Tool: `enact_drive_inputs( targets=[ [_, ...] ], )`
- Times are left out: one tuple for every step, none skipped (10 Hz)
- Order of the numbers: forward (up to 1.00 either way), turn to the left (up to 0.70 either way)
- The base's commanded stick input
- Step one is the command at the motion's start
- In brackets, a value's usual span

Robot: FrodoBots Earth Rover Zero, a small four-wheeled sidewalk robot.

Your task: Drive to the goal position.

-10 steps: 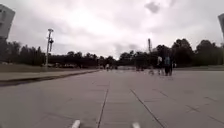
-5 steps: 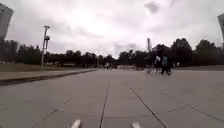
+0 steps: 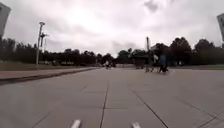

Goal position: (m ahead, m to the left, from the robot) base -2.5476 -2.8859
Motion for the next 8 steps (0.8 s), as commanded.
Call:
enact_drive_inputs(
  targets=[
    [1.00,0.00],
    [1.00,0.00],
    [1.00,0.00],
    [1.00,0.00],
    [1.00,0.00],
    [1.00,0.00],
    [1.00,0.00],
    [1.00,0.00]
  ],
)
